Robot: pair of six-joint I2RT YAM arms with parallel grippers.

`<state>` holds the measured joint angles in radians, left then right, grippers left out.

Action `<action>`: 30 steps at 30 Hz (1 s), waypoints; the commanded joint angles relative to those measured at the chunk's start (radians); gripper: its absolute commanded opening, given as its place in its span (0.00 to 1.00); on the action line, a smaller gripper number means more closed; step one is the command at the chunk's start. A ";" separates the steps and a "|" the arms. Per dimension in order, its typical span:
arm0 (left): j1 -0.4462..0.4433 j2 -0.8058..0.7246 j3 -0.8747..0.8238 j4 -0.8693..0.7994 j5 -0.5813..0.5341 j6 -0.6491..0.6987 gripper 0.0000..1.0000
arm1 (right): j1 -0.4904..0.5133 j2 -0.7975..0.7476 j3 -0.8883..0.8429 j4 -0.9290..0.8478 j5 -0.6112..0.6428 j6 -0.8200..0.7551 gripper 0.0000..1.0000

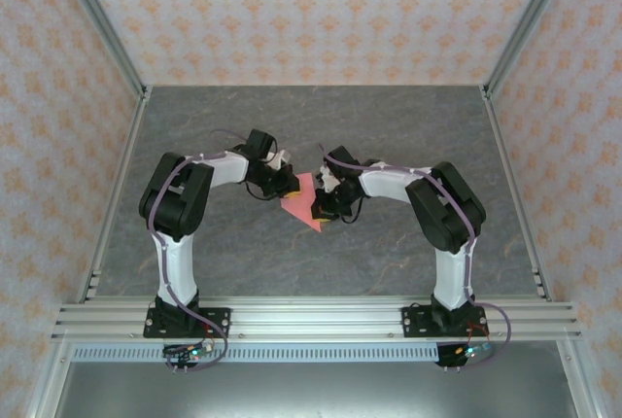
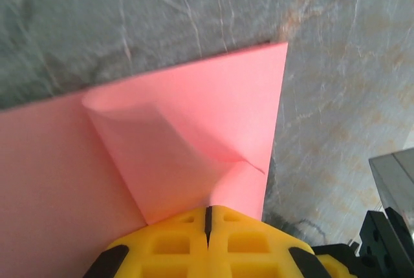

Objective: Fold a paper plane with a square sheet of paper (fold left side to right side)
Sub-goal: Fourth fold the wing at the center of the table.

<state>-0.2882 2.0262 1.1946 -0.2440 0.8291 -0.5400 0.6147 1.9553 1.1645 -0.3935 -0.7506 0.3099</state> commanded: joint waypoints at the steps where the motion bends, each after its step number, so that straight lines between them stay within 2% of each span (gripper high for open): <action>1: 0.074 0.058 0.045 -0.024 -0.204 0.051 0.00 | -0.003 0.061 -0.071 -0.188 0.176 -0.017 0.01; 11: 0.163 0.143 0.175 -0.082 -0.175 0.085 0.02 | -0.002 0.053 -0.083 -0.179 0.162 -0.023 0.01; 22: 0.223 0.185 0.271 -0.115 -0.143 0.091 0.07 | 0.000 0.050 -0.084 -0.179 0.146 -0.032 0.01; 25: 0.234 0.164 0.276 -0.105 -0.122 0.086 0.09 | 0.000 0.042 -0.082 -0.161 0.130 -0.030 0.01; 30: 0.236 0.032 0.208 -0.045 -0.089 0.056 0.22 | 0.000 -0.003 -0.074 -0.053 0.075 -0.009 0.04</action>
<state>-0.1013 2.1544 1.4349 -0.3645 0.8379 -0.4709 0.6147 1.9392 1.1423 -0.3470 -0.7406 0.2993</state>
